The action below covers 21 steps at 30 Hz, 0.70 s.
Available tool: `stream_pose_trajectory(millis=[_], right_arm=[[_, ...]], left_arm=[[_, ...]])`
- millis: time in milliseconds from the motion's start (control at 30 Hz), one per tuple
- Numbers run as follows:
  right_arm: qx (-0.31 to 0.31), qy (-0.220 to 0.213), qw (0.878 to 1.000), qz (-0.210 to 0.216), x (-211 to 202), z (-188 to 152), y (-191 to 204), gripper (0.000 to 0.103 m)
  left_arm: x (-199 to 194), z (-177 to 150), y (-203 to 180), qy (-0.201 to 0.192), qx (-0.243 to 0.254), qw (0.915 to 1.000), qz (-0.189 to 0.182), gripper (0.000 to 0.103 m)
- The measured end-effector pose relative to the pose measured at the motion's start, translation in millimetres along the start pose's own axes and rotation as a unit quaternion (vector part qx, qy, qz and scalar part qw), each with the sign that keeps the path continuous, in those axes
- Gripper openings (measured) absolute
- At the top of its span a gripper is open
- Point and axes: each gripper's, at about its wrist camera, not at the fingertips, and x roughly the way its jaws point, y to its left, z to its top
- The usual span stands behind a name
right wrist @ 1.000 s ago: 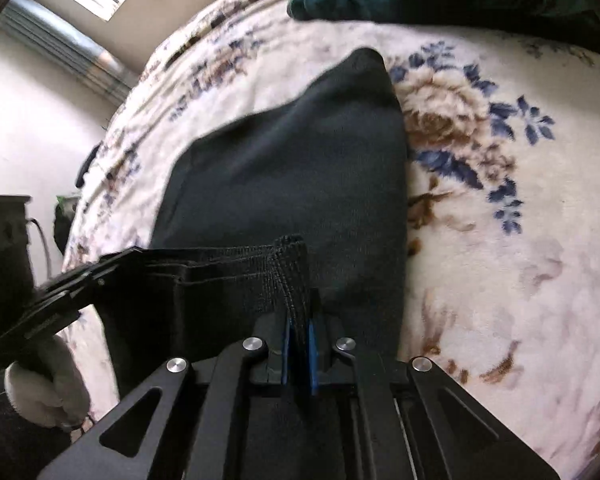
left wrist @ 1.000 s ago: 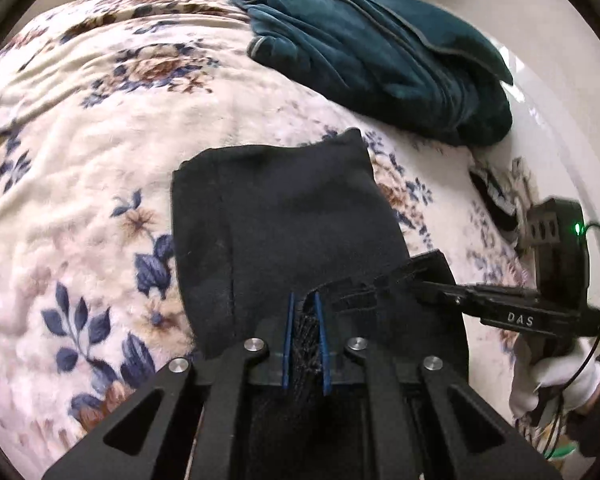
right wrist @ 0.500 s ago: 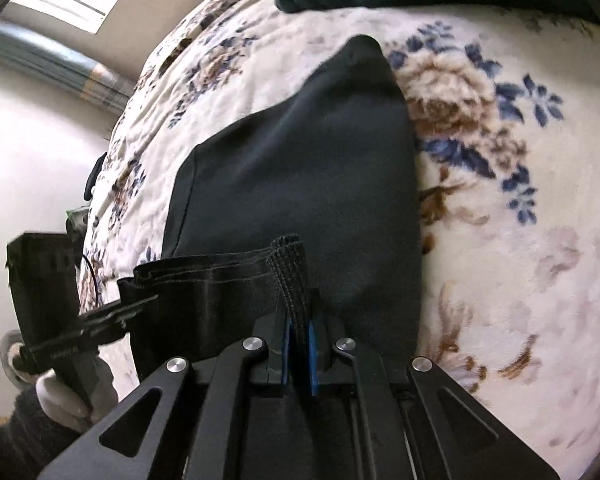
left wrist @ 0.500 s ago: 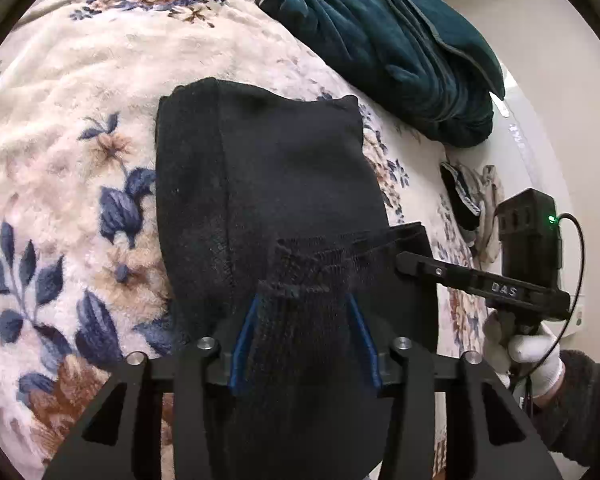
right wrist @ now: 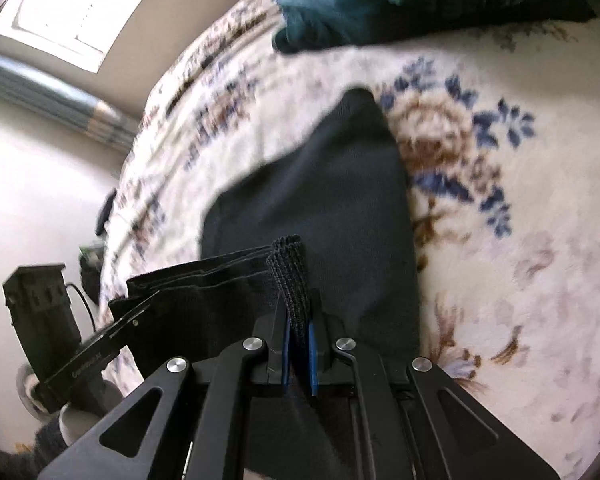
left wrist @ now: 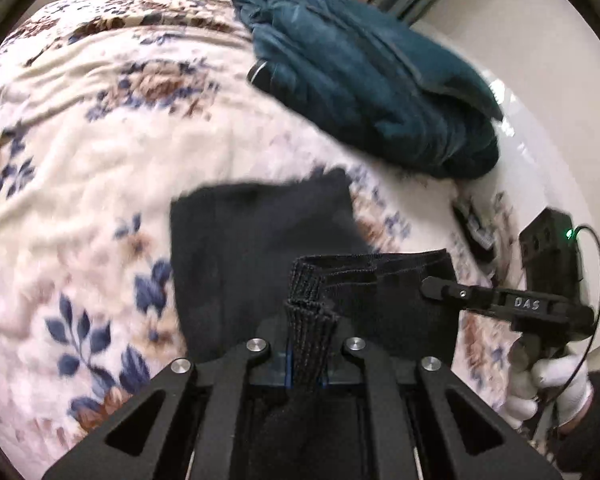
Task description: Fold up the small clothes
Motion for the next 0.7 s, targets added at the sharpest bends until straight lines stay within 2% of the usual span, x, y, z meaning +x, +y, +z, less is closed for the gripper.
stream_pose_trajectory(millis=[67, 167, 267, 367, 567, 600, 633, 667, 700], right_arm=[[0.002, -0.018, 1.000, 0.003, -10.8, 14.2, 5.9, 0.007], [-0.005, -0.043, 0.999, -0.005, -14.1, 46.2, 15.2, 0.007], [-0.008, -0.056, 0.998, -0.017, -2.1, 77.2, 19.2, 0.007], [-0.001, -0.058, 0.998, -0.031, 17.2, 104.6, 17.3, 0.007], [-0.007, -0.013, 0.997, -0.082, 81.8, 139.3, 5.3, 0.007], [-0.002, 0.005, 0.996, -0.085, 95.5, 142.1, -0.2, 0.007], [0.010, 0.023, 0.997, -0.075, 105.9, 143.8, -7.6, 0.007], [0.033, 0.047, 0.996, -0.070, 116.9, 145.5, -18.4, 0.008], [0.049, 0.053, 0.995, -0.070, 118.4, 145.6, -25.0, 0.009]], left_arm=[[1.3, 17.6, -1.2, -0.003, 0.006, 1.0000, -0.001, 0.007], [13.8, 53.1, 1.4, -0.008, 0.016, 0.9997, 0.019, 0.007], [35.7, 81.1, 11.9, -0.002, 0.011, 0.9994, 0.031, 0.007], [66.1, 102.3, 33.5, 0.017, -0.017, 0.9990, 0.038, 0.007], [132.6, 111.3, 71.8, 0.095, -0.019, 0.9921, 0.079, 0.008], [138.6, 109.4, 76.5, 0.105, -0.023, 0.9903, 0.087, 0.011], [142.6, 106.0, 84.4, 0.111, -0.037, 0.9895, 0.086, 0.011], [143.5, 104.1, 91.4, 0.113, -0.056, 0.9890, 0.077, 0.015], [141.3, 102.2, 97.7, 0.111, -0.080, 0.9883, 0.066, 0.020]])
